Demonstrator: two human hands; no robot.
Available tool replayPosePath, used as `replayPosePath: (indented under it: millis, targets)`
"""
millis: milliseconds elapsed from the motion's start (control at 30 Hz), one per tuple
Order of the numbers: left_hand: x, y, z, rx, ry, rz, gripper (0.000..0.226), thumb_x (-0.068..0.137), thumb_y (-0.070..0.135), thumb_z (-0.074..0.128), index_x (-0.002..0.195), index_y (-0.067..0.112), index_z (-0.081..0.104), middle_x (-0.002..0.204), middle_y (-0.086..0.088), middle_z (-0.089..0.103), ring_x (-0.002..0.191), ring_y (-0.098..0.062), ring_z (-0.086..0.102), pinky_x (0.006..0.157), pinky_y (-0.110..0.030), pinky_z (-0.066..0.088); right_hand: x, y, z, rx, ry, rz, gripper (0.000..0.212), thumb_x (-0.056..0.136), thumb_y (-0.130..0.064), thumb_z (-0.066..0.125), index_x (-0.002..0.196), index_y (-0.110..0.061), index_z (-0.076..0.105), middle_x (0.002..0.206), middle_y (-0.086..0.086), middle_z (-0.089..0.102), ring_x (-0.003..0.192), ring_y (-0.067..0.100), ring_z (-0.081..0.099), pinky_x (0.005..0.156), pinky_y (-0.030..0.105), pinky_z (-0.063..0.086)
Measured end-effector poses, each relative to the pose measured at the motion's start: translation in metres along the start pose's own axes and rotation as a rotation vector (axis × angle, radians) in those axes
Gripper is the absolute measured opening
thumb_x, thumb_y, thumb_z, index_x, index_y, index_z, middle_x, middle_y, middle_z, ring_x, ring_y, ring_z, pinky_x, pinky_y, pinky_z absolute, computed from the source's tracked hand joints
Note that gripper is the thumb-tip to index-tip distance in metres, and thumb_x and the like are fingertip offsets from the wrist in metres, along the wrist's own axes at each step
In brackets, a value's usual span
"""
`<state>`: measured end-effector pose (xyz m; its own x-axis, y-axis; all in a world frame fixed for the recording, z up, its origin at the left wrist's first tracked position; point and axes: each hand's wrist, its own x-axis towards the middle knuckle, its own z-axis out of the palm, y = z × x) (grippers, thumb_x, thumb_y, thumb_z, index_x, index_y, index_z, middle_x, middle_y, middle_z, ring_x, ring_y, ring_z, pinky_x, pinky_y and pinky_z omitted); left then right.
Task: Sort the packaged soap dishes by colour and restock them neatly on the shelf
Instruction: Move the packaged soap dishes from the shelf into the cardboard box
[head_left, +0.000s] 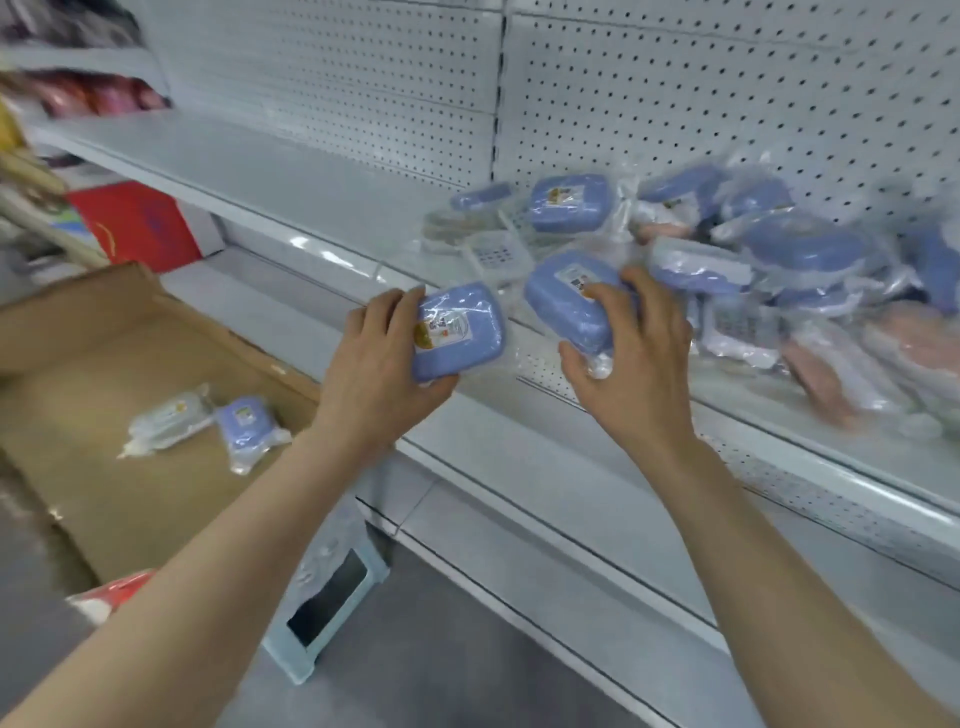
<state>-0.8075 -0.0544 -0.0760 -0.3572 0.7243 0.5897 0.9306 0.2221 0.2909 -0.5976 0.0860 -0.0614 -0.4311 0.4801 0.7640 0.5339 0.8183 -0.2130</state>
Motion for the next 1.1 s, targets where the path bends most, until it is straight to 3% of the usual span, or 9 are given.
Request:
replayPosePath:
  millis: [233, 367, 500, 667, 767, 900, 1000, 1100]
  targets:
    - [-0.088, -0.122, -0.009, 0.059, -0.139, -0.249, 0.081, 0.071, 0.043, 0.074, 0.138, 0.009, 0.044, 0.128, -0.008, 0.051, 0.114, -0.029, 0.047, 0.092, -0.042, 0.043, -0.044, -0.091, 0.112, 0.103, -0.246, -0.091, 0.051, 0.078, -0.031, 0.069, 0.124, -0.011, 0.057, 0.136, 0.016, 0.046, 0.12, 0.036, 0.047, 0.101, 0.049, 0.037]
    - [-0.117, -0.184, 0.003, 0.148, -0.268, -0.405, 0.082, 0.07, 0.057, 0.061, 0.132, 0.004, 0.048, 0.124, -0.011, 0.056, 0.106, -0.032, 0.052, 0.088, -0.042, 0.045, -0.063, -0.109, 0.176, 0.136, -0.422, -0.135, 0.052, 0.075, -0.032, 0.072, 0.121, -0.016, 0.054, 0.133, 0.012, 0.047, 0.116, 0.034, 0.049, 0.096, 0.047, 0.041]
    - [-0.13, -0.234, 0.016, 0.174, -0.382, -0.588, 0.085, 0.073, 0.057, 0.072, 0.137, 0.008, 0.043, 0.125, -0.008, 0.053, 0.109, -0.032, 0.05, 0.089, -0.04, 0.043, -0.062, -0.126, 0.236, 0.169, -0.558, -0.154, 0.05, 0.075, -0.039, 0.064, 0.119, -0.018, 0.054, 0.128, 0.008, 0.051, 0.111, 0.031, 0.052, 0.09, 0.046, 0.046]
    - [-0.137, -0.297, 0.023, 0.216, -0.448, -0.774, 0.082, 0.074, 0.051, 0.071, 0.137, 0.008, 0.041, 0.124, -0.011, 0.051, 0.109, -0.037, 0.049, 0.092, -0.043, 0.042, -0.049, -0.155, 0.309, 0.231, -0.635, -0.171, 0.049, 0.077, -0.046, 0.061, 0.118, -0.02, 0.056, 0.125, 0.006, 0.053, 0.107, 0.03, 0.055, 0.087, 0.041, 0.045]
    - [-0.152, -0.335, 0.025, 0.266, -0.523, -0.813, 0.08, 0.073, 0.049, 0.07, 0.132, 0.002, 0.045, 0.117, -0.018, 0.054, 0.102, -0.043, 0.052, 0.088, -0.047, 0.043, -0.041, -0.178, 0.347, 0.261, -0.716, -0.191, 0.049, 0.075, -0.044, 0.064, 0.116, -0.019, 0.059, 0.123, 0.006, 0.053, 0.106, 0.029, 0.054, 0.087, 0.039, 0.044]
    - [-0.167, -0.383, 0.024, 0.272, -0.663, -0.886, 0.077, 0.074, 0.046, 0.072, 0.134, 0.005, 0.044, 0.121, -0.017, 0.05, 0.108, -0.043, 0.049, 0.093, -0.046, 0.041, -0.044, -0.214, 0.389, 0.352, -0.888, -0.238, 0.049, 0.072, -0.041, 0.063, 0.115, -0.019, 0.059, 0.124, 0.006, 0.05, 0.107, 0.029, 0.052, 0.092, 0.042, 0.046]
    - [-0.17, -0.42, 0.026, 0.249, -0.733, -0.873, 0.078, 0.073, 0.049, 0.072, 0.134, 0.01, 0.042, 0.124, -0.012, 0.047, 0.112, -0.039, 0.048, 0.095, -0.043, 0.041, -0.056, -0.24, 0.415, 0.392, -1.051, -0.246, 0.049, 0.076, -0.039, 0.064, 0.12, -0.022, 0.053, 0.133, 0.004, 0.043, 0.116, 0.027, 0.048, 0.098, 0.039, 0.043]
    - [-0.173, -0.454, 0.032, 0.229, -0.796, -0.81, 0.082, 0.072, 0.048, 0.073, 0.137, 0.014, 0.038, 0.128, -0.009, 0.044, 0.116, -0.035, 0.046, 0.095, -0.041, 0.043, -0.07, -0.257, 0.439, 0.391, -1.092, -0.293, 0.045, 0.079, -0.032, 0.068, 0.12, -0.018, 0.055, 0.131, 0.007, 0.045, 0.12, 0.027, 0.044, 0.101, 0.041, 0.042]
